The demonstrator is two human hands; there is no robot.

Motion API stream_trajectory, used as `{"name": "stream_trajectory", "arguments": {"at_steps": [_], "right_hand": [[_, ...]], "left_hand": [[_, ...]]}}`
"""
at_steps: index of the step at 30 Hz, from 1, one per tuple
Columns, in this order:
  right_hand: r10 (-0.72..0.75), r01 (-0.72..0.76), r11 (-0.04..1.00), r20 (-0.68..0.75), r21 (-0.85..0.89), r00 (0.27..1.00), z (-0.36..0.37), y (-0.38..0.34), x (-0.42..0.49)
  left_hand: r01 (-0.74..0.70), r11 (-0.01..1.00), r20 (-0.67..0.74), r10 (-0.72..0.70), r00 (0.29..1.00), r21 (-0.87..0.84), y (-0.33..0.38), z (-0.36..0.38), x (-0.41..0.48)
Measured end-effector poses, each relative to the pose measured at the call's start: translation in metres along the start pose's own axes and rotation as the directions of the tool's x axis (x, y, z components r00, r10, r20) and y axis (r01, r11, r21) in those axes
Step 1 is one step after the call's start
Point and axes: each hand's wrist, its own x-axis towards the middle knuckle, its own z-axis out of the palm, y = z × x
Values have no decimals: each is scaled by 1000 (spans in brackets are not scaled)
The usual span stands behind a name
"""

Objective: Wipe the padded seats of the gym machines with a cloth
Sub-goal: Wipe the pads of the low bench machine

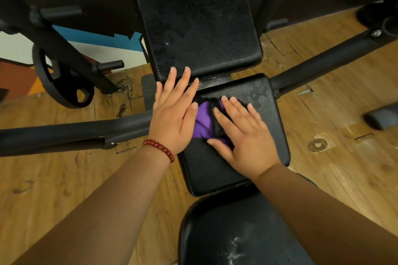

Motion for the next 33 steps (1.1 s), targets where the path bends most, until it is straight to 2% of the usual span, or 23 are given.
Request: {"name": "stream_trajectory", "arguments": {"at_steps": [2,4,7,11,13,15,17,21,27,33], "right_hand": [[23,-26,998,-60,-49,998,-2,6,5],[36,-37,999,-91,-12,995,-1,7,15],[-28,27,1000,-54,-9,998,5,-3,19],[-121,121,986,9,-116,993,4,5,18],[-59,55,989,-27,-134,998,2,9,21],[43,-50,995,-86,-81,995,4,5,24],[63,-67,997,-96,-38,993,7,-5,22],[-53,53,990,11,-133,999,0,0,16],[9,-3,992,49,-129,999,-3,9,29],[-36,50,992,119,-112,992,-9,13,14]], "left_hand": [[-1,1000,-50,1,999,-2,-1,4,-1],[-4,1000,-71,4,997,1,-2,7,-1],[-16,999,-70,19,997,33,-2,8,-2],[-25,995,-67,32,997,93,0,8,-2],[-23,994,-72,31,997,107,0,8,-3],[-15,993,-74,23,997,118,1,8,-3],[-12,991,-78,22,997,132,1,8,-3],[-8,990,-73,19,997,143,1,8,-3],[-4,986,-92,20,996,167,3,9,-3],[-5,979,-83,23,996,203,3,11,-3]]}}
